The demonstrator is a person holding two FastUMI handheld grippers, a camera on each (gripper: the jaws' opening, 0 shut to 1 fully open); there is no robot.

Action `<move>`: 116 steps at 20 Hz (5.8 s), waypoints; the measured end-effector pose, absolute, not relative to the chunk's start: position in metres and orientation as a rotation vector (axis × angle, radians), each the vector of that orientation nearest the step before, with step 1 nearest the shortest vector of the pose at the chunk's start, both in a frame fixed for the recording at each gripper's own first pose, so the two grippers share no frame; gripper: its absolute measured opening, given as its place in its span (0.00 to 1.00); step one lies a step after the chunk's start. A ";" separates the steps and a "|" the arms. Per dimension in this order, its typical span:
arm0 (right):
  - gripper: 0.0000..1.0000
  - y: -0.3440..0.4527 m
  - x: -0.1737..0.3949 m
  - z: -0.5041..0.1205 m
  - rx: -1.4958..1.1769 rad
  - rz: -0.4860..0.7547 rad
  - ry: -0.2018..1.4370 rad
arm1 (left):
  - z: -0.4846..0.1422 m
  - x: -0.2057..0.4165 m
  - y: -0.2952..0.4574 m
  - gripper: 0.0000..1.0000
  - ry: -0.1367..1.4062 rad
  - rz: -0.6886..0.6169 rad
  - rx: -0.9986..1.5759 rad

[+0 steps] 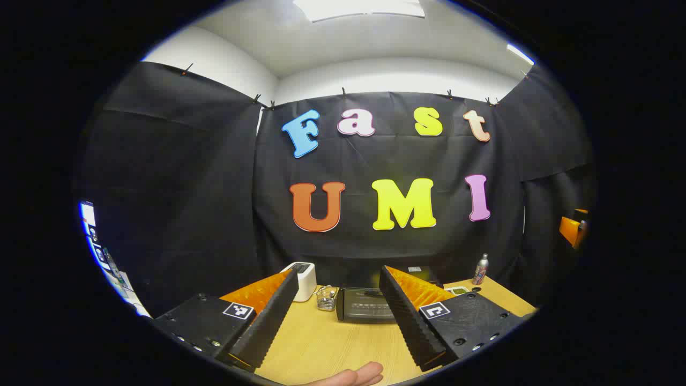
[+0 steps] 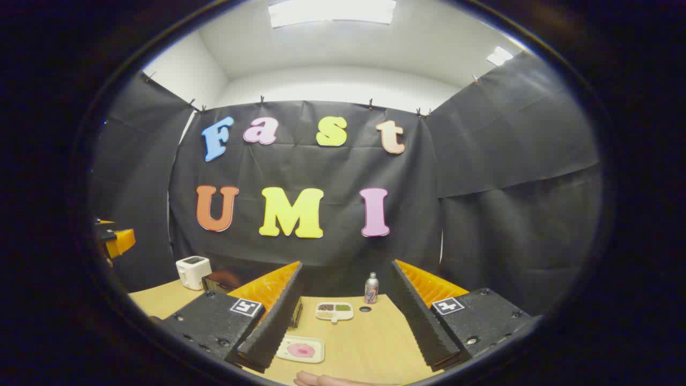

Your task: Open the electric oven with the left hand, put the food in, and close the electric oven.

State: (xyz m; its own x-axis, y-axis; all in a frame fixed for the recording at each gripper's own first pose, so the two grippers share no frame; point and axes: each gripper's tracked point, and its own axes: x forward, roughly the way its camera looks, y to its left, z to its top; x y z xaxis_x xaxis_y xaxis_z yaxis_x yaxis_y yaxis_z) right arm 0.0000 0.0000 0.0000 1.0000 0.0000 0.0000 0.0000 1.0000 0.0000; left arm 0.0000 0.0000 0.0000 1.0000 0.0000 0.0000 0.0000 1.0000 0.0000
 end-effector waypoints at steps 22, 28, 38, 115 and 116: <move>0.96 -0.035 0.021 -0.007 0.023 -0.001 -0.073 | -0.032 0.042 -0.030 0.95 0.012 -0.102 -0.045; 0.96 -0.044 0.042 -0.025 0.024 -0.007 -0.042 | -0.054 0.105 -0.070 0.95 0.044 -0.164 -0.049; 1.00 -0.061 0.062 -0.047 0.015 0.012 0.050 | -0.172 0.234 -0.135 0.96 0.363 -0.262 -0.066; 1.00 -0.053 0.049 -0.113 -0.076 0.034 0.336 | -0.297 0.068 -0.107 0.95 0.495 -0.313 -0.067; 0.96 -0.049 0.056 -0.125 -0.075 0.044 0.382 | -0.280 0.065 -0.103 0.95 0.457 -0.309 -0.065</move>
State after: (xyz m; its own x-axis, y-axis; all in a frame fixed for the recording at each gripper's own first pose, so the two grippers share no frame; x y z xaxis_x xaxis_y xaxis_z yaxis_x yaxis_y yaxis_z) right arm 0.0562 -0.0488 -0.1253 0.9269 0.0290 -0.3742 -0.0574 0.9962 -0.0651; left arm 0.0654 -0.1028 -0.2801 0.8517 -0.3081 -0.4240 0.2793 0.9513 -0.1303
